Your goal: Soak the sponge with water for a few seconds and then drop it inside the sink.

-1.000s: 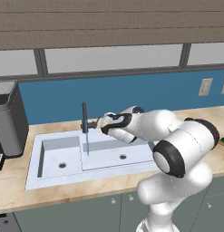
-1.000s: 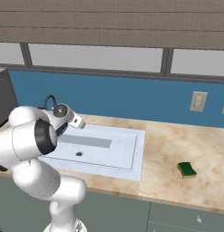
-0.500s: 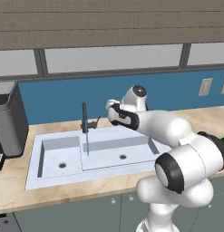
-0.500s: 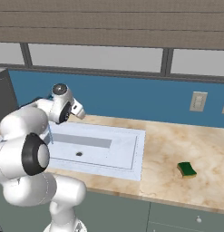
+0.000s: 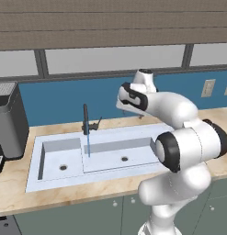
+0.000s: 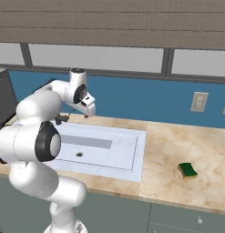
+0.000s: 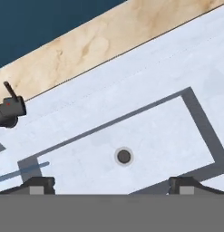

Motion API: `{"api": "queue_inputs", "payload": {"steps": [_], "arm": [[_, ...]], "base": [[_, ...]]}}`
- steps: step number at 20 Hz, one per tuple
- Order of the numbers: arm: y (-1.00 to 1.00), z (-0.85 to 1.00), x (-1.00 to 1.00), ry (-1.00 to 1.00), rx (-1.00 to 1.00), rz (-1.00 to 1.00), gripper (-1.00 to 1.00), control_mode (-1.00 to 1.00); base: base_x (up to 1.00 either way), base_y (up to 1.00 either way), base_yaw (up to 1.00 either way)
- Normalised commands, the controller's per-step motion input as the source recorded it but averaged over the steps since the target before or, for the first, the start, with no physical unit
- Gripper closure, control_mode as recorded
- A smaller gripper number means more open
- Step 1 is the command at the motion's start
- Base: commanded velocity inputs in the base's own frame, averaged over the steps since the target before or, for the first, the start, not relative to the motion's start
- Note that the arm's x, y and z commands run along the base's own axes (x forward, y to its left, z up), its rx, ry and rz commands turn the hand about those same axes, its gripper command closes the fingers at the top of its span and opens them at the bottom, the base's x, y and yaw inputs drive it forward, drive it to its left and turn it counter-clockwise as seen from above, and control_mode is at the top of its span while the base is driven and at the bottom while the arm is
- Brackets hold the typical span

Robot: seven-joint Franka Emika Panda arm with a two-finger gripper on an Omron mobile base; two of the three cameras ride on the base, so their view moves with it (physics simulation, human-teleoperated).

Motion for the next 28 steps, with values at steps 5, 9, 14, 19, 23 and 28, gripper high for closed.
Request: {"api": "queue_inputs", "payload": {"steps": [5, 9, 14, 19, 23, 28], "arm": [[-0.45, 0.00, -0.01, 0.17, 0.01, 0.02, -1.00, -1.00], [-0.46, -0.03, -0.03, 0.10, 0.01, 0.06, -1.00, -1.00], [-0.47, -0.29, -0.17, 0.08, 0.00, 0.06, -1.00, -1.00], [-0.36, -0.19, -0.20, 0.03, 0.00, 0.07, -1.00, -1.00], [-0.14, 0.00, -0.40, 0.00, 0.00, 0.10, -1.00, -1.00], [-0.17, 0.00, -0.33, 0.00, 0.00, 0.14, -1.00, -1.00]], "base": [[0.00, 0.00, 0.00], [0.00, 0.00, 0.00], [0.00, 0.00, 0.00], [0.00, 0.00, 0.00], [0.00, 0.00, 0.00], [0.00, 0.00, 0.00]]}}
